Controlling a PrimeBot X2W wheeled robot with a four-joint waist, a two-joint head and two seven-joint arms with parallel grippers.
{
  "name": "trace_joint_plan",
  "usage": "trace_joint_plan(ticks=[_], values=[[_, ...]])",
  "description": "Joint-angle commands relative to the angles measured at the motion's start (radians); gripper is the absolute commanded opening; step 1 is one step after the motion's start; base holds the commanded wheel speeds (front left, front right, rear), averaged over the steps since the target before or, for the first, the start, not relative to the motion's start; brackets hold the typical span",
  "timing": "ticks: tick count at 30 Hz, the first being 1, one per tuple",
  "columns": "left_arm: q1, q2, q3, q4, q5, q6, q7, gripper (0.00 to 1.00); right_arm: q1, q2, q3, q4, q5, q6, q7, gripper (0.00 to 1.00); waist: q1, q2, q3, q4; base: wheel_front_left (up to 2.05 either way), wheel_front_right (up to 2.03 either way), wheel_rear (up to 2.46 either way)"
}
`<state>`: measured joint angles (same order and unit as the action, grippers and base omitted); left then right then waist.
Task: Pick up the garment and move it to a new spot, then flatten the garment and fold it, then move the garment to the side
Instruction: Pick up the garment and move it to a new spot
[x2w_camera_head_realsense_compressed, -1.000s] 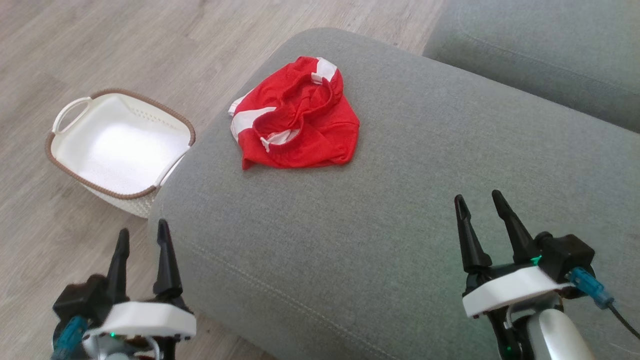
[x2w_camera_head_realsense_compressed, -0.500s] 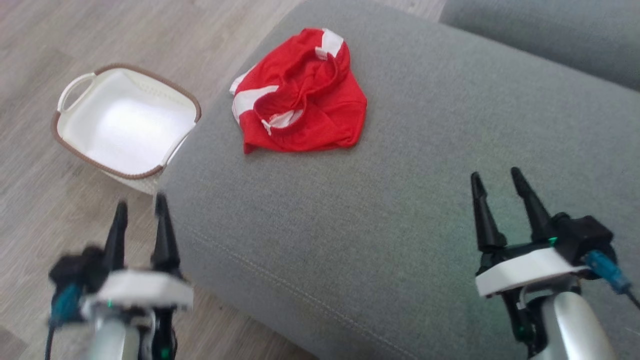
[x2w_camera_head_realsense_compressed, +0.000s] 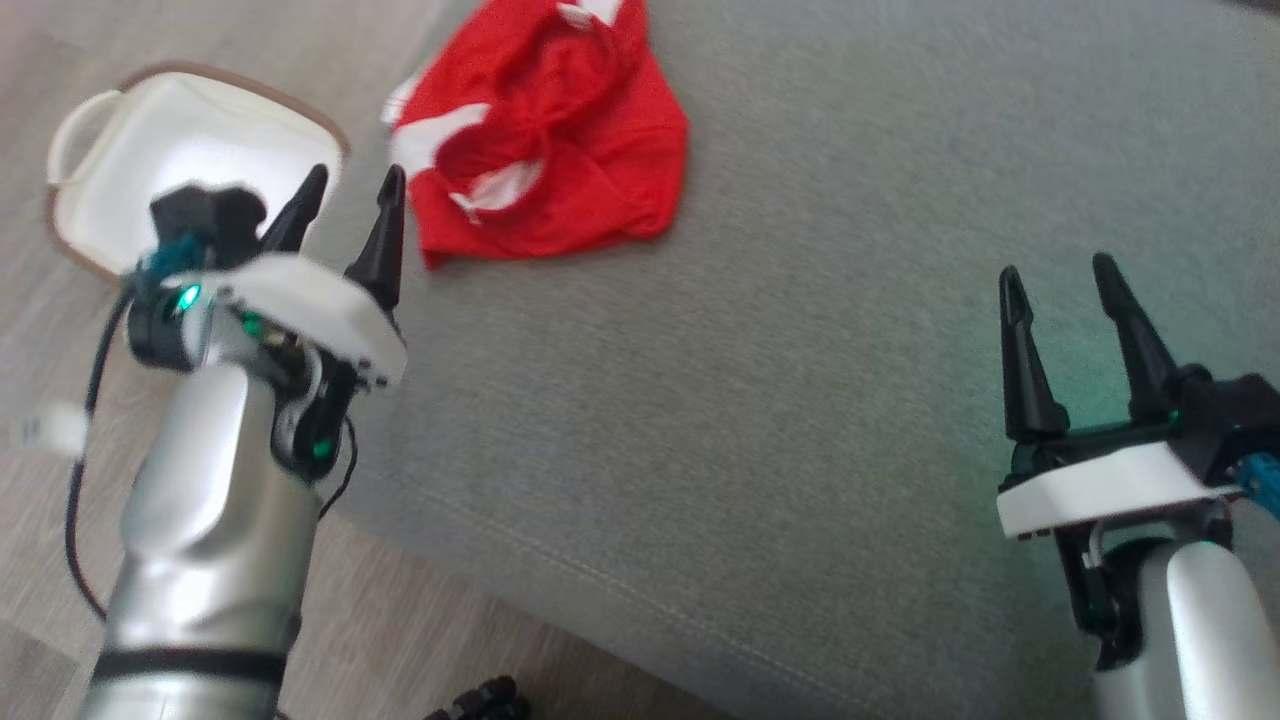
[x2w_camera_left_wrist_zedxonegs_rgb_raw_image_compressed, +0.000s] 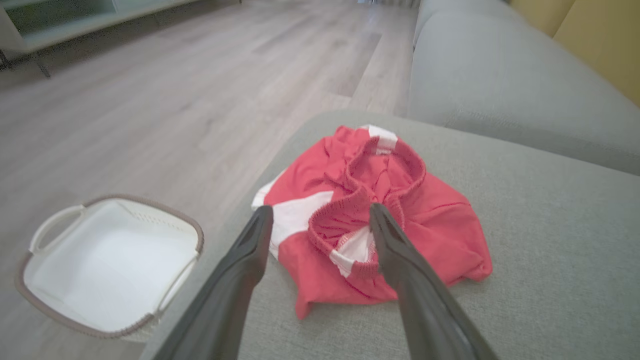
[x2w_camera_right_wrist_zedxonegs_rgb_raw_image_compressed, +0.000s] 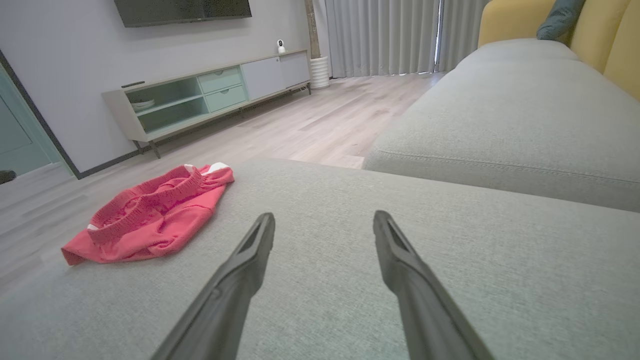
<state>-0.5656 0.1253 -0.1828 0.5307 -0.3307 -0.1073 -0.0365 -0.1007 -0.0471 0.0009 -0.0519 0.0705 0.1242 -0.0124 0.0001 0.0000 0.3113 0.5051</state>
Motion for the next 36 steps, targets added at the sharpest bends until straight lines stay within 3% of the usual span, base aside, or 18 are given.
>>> trace_joint_plan(ticks=[1, 8, 15, 16, 17, 18, 19, 28, 36], values=[[-0.078, 0.033, 0.022, 0.041, -0.029, -0.010, 0.036, 1.00, -0.035, -0.003, 0.026, -0.054, -0.018, 0.007, 0.011, 1.00, -0.0001, 0.0000, 0.055, -0.050, 0.00, 0.00, 0.00], [-0.214, 0.044, 0.005, 0.274, -0.078, -0.019, 0.094, 1.00, -0.052, -0.003, 0.023, -0.124, -0.057, 0.007, 0.049, 1.00, -0.0001, 0.0000, 0.121, -0.101, 0.00, 0.00, 0.00], [-0.271, 0.050, -0.005, 0.400, -0.098, -0.022, 0.073, 1.00, -0.056, -0.003, 0.019, -0.156, -0.069, 0.007, 0.061, 1.00, -0.0001, 0.0000, 0.147, -0.124, 0.00, 0.00, 0.00], [-0.278, 0.051, -0.007, 0.417, -0.101, -0.022, 0.067, 0.91, -0.057, -0.003, 0.020, -0.158, -0.069, 0.007, 0.061, 1.00, -0.0001, 0.0000, 0.148, -0.126, 0.00, 0.00, 0.00], [-0.285, 0.051, -0.008, 0.431, -0.104, -0.022, 0.060, 0.46, -0.057, -0.003, 0.021, -0.159, -0.068, 0.007, 0.061, 1.00, -0.0001, 0.0000, 0.149, -0.129, 0.00, 0.00, 0.00], [-0.291, 0.051, -0.010, 0.445, -0.106, -0.022, 0.054, 0.18, -0.058, -0.003, 0.022, -0.159, -0.067, 0.007, 0.060, 1.00, -0.0001, 0.0000, 0.150, -0.131, 0.00, 0.00, 0.00], [-0.297, 0.052, -0.013, 0.458, -0.109, -0.022, 0.048, 0.00, -0.059, -0.003, 0.022, -0.158, -0.065, 0.007, 0.059, 1.00, -0.0001, 0.0000, 0.150, -0.133, 0.00, 0.00, 0.00], [-0.370, 0.097, -0.043, 0.513, -0.079, -0.022, -0.055, 0.00, -0.067, -0.003, 0.023, -0.115, -0.026, 0.007, 0.012, 1.00, -0.0001, 0.0000, 0.084, -0.154, 0.00, 0.00, 0.00], [-0.450, 0.158, -0.096, 0.464, -0.026, -0.022, -0.112, 0.00, -0.055, -0.003, 0.018, -0.040, 0.035, 0.007, -0.051, 1.00, -0.0001, 0.0000, -0.045, -0.207, 0.00, 0.00, 0.00]])
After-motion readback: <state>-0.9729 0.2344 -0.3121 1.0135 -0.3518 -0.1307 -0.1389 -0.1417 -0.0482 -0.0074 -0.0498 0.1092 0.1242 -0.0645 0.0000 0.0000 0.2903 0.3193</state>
